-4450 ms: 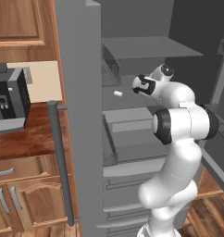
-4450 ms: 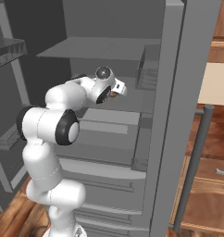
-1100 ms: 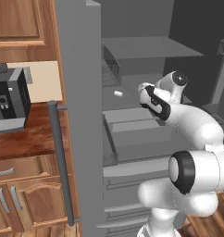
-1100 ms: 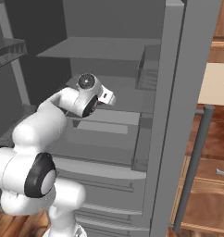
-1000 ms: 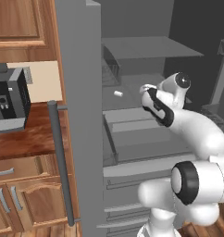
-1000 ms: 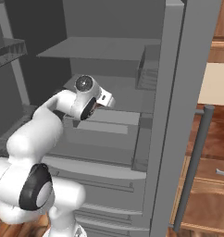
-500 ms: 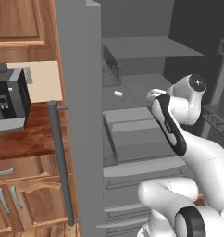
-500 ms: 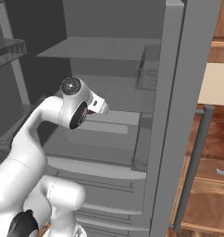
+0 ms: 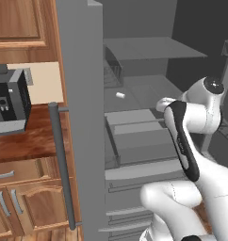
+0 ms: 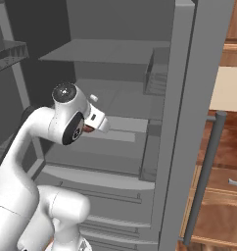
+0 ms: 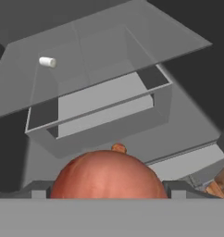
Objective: Pick onion from the fridge and place it on the plate on the counter.
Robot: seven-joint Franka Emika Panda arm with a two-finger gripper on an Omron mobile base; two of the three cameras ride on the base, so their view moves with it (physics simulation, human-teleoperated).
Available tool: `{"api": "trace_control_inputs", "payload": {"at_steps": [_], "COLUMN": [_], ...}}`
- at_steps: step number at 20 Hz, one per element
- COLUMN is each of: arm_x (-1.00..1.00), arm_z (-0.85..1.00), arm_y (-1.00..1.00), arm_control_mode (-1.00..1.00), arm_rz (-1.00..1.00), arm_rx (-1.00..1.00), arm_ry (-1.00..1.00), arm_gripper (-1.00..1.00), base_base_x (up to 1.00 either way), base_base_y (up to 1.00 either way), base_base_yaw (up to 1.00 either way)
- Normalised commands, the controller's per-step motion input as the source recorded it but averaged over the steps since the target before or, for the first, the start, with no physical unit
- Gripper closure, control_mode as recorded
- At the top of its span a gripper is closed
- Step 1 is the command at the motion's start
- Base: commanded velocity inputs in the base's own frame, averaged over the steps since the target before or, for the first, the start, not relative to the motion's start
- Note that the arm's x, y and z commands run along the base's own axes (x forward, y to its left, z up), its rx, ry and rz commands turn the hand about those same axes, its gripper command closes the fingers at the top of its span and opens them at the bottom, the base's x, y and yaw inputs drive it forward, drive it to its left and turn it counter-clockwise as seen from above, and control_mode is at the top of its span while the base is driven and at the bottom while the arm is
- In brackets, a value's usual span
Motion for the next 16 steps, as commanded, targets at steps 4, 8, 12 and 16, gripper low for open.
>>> {"api": "trace_control_inputs", "payload": {"at_steps": [4, 8, 12, 16], "arm_x": [-0.50, -0.44, -0.32, -0.27], "arm_z": [0.00, 0.00, 0.00, 0.00], "arm_y": [0.00, 0.00, 0.00, 0.00], "arm_control_mode": [-1.00, -1.00, -1.00, -1.00], "arm_rz": [0.00, 0.00, 0.00, 0.00], "arm_rx": [0.00, 0.00, 0.00, 0.00], "arm_ry": [0.11, 0.01, 0.00, 0.00], "arm_gripper": [1.00, 1.00, 1.00, 1.00], "base_base_x": [0.00, 0.00, 0.00, 0.00], "base_base_y": [0.00, 0.00, 0.00, 0.00], "base_base_yaw": [0.00, 0.00, 0.00, 0.00]}}
